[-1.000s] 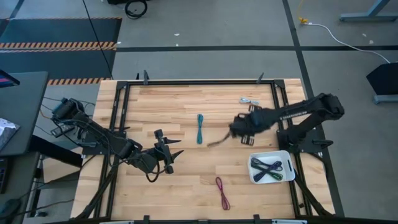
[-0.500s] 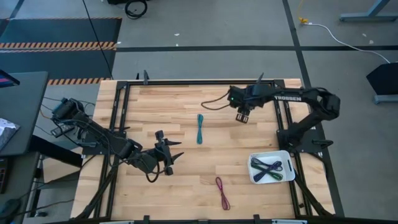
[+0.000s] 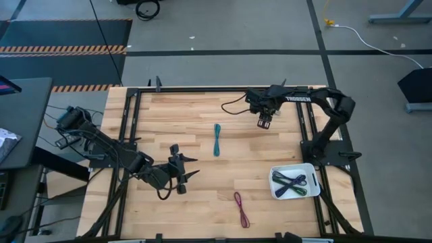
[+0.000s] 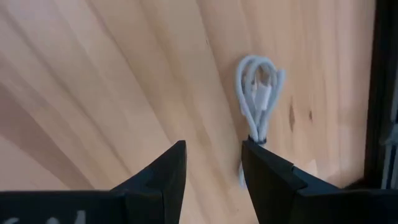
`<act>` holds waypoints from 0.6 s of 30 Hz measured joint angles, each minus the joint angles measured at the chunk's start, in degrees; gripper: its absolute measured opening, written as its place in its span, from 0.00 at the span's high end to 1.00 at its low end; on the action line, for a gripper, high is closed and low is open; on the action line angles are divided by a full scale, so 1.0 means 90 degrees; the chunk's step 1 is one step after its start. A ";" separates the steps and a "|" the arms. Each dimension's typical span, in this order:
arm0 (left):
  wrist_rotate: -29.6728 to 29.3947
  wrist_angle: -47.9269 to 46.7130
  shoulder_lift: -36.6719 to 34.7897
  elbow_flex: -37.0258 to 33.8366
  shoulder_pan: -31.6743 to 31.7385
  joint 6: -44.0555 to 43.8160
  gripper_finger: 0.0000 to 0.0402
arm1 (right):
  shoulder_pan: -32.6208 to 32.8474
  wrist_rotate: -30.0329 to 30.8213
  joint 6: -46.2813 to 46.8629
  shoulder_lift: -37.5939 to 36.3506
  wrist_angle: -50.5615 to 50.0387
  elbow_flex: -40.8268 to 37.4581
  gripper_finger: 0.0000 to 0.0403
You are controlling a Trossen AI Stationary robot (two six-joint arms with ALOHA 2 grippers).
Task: Pick and place USB-C Cables
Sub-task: Put the white charger cable into the white container
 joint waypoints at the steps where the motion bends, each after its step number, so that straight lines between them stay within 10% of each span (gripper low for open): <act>1: 0.0033 0.0000 0.0000 0.0000 0.0000 -0.0044 0.50 | -0.0010 0.0014 -0.0072 0.0031 0.0065 0.0000 0.60; 18: 0.1054 0.0149 0.0185 0.0000 -0.0027 -0.0495 0.50 | -0.0512 0.0061 -0.0203 0.0084 0.0187 -0.0335 0.60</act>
